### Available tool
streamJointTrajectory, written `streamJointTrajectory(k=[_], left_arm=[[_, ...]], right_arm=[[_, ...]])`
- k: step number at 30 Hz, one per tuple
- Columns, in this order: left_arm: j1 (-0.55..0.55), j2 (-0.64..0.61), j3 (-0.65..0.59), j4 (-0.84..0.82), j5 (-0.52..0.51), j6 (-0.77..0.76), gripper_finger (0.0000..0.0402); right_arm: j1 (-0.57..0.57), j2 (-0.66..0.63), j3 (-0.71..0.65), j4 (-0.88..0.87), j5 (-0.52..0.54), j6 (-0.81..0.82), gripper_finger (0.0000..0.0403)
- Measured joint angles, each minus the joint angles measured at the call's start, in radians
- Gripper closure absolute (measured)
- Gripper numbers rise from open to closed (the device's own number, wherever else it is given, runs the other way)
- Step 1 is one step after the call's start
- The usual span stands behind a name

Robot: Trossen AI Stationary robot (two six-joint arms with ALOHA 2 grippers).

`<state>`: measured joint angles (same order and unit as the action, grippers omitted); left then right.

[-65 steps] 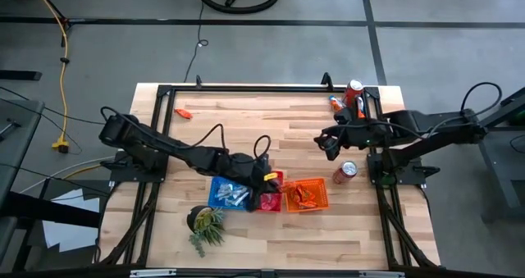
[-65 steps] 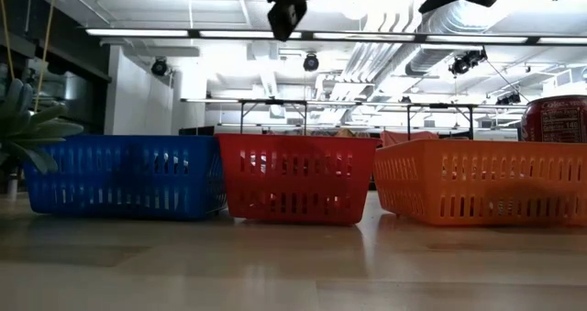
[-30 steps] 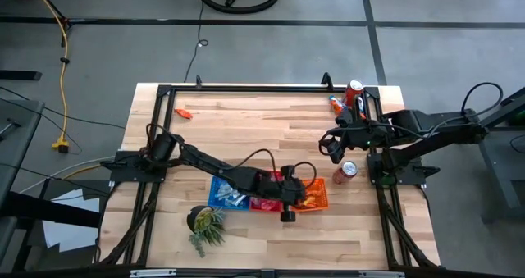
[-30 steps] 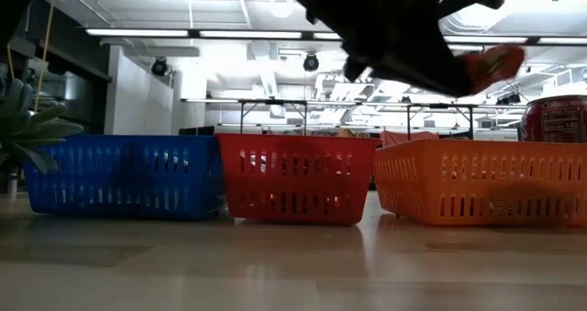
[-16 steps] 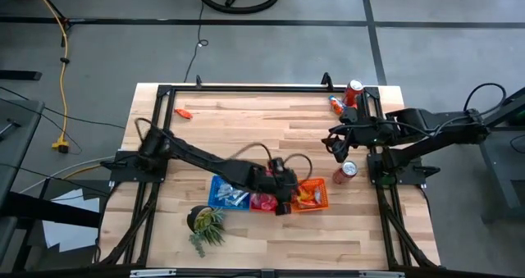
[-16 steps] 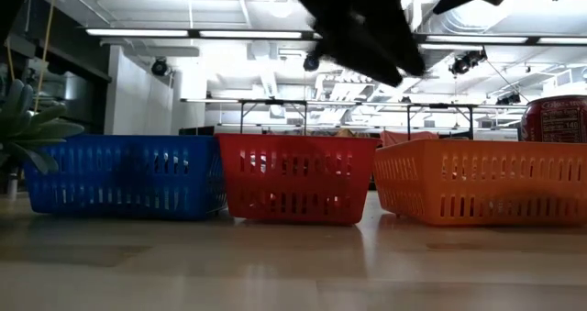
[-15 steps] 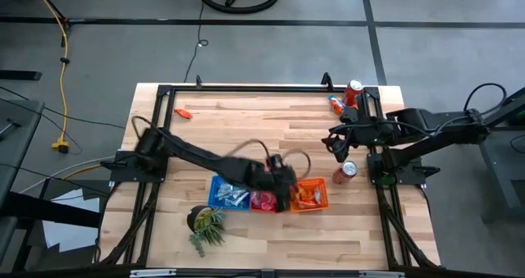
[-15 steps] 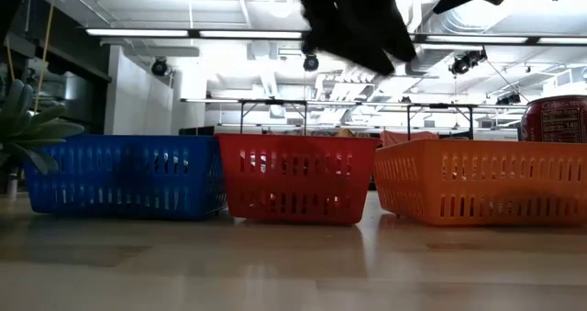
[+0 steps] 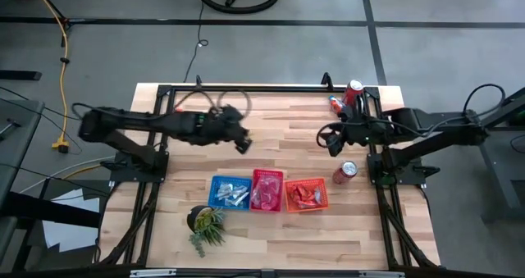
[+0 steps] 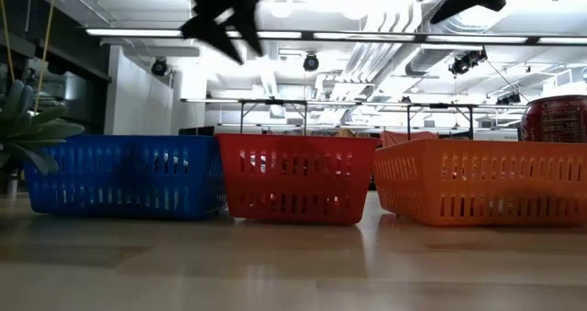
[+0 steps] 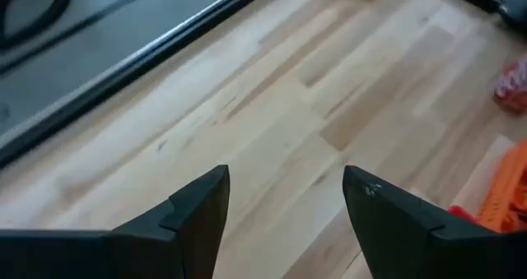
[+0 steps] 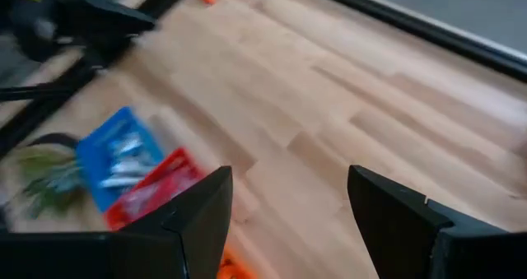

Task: Sort candy
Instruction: Put the orange candy pack into the orange bin

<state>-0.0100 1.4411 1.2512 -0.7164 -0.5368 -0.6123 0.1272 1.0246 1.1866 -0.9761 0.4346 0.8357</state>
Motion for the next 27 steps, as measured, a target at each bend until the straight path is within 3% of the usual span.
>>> streamJointTrajectory(k=[5,10,18,27], left_arm=[[0.053,-0.19,-0.262,0.164,0.026,-0.06,0.0176],[0.169,-0.299,-0.408,0.297,0.11,0.034,0.0176],[0.444,-0.318,-0.42,0.441,0.446,0.261,0.0176],[0.628,-0.318,-0.419,0.559,0.666,0.301,0.0176]], right_arm=[[-0.108,0.035,-0.007,-0.056,0.028,0.077,0.0166],[-0.315,0.108,-0.045,-0.057,-0.028,0.109,0.0166],[-0.624,0.301,-0.14,-0.044,-0.08,0.106,0.0166],[-0.833,0.488,-0.153,0.074,-0.141,-0.052,0.0166]])
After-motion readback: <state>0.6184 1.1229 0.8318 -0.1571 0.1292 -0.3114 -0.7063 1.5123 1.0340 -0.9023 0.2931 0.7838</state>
